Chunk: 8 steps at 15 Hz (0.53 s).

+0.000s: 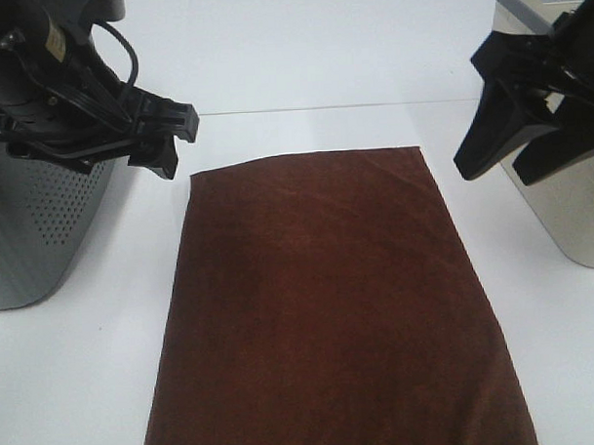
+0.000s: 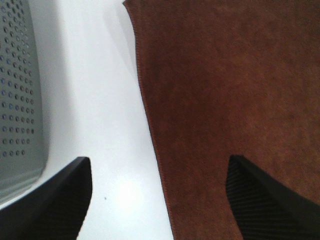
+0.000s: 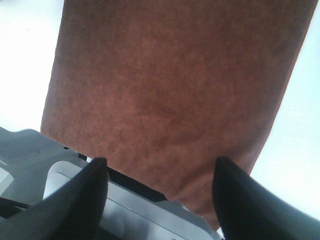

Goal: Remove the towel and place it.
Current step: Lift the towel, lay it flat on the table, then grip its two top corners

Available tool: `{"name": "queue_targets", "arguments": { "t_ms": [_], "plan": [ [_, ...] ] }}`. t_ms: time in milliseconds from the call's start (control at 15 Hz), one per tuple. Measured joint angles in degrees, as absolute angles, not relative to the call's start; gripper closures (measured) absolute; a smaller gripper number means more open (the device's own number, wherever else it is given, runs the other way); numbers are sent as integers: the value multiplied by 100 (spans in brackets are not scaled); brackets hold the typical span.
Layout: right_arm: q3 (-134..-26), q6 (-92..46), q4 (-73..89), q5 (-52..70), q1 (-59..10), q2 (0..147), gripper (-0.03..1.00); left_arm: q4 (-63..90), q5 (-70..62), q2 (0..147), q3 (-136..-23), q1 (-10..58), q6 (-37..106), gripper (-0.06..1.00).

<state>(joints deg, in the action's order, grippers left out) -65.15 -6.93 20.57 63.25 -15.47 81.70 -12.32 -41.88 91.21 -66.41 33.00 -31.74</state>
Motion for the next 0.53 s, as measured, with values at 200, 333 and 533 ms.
{"name": "queue_targets", "arguments": {
  "t_ms": [200, 333, 533],
  "plan": [
    [-7420, -693, 2057, 6320, -1547, 9053, 38, -1152, -3718, 9397, -6686, 2790, -2888, 23],
    [-7930, -693, 2057, 6314, -1547, 9545, 38, -1140, -3575, 9609, -6790, 2641, -2819, 23],
    [-8503, -693, 2023, 6280, -1547, 10153, 38, -1152, -3547, 9992, -7082, 2613, -2779, 23]
  ]
}}
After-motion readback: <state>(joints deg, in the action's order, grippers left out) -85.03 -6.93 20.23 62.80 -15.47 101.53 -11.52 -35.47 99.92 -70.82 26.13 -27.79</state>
